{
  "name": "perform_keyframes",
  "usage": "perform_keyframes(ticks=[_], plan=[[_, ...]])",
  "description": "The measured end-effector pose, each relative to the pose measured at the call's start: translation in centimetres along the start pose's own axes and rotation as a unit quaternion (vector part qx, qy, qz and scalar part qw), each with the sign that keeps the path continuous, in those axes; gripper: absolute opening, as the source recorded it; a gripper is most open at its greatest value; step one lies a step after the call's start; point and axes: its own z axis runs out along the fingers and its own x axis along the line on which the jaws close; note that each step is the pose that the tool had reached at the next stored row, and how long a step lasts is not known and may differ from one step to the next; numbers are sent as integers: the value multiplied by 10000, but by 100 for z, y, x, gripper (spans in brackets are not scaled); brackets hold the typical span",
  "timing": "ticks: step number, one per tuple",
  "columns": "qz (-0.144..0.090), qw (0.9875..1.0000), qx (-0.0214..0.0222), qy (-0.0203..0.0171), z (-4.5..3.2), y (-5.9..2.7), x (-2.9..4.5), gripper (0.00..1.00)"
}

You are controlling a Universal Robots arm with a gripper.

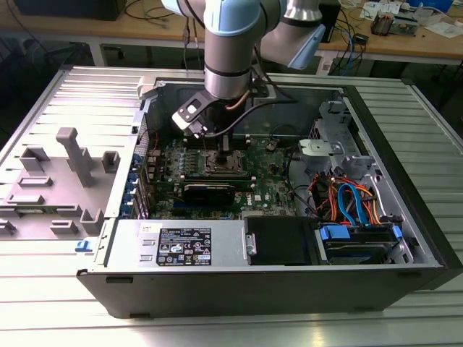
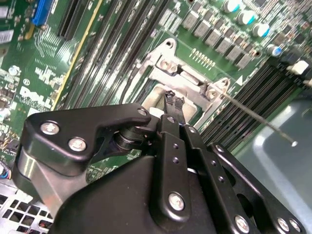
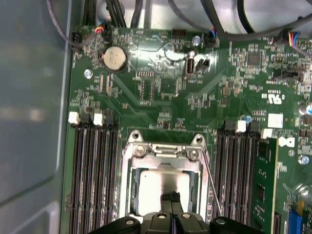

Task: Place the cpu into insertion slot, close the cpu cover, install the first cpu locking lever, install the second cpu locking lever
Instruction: 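Close the cpu cover, then install the first cpu locking lever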

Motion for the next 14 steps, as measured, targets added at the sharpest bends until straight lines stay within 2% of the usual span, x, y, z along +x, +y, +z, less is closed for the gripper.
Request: perform_keyframes(ticks=[2,6,14], plan=[[1,10000,0,0,-1,26,-2,11],[13,10000,0,1,-58,34,-2,11],[17,10000,0,0,-69,39,-3,11]])
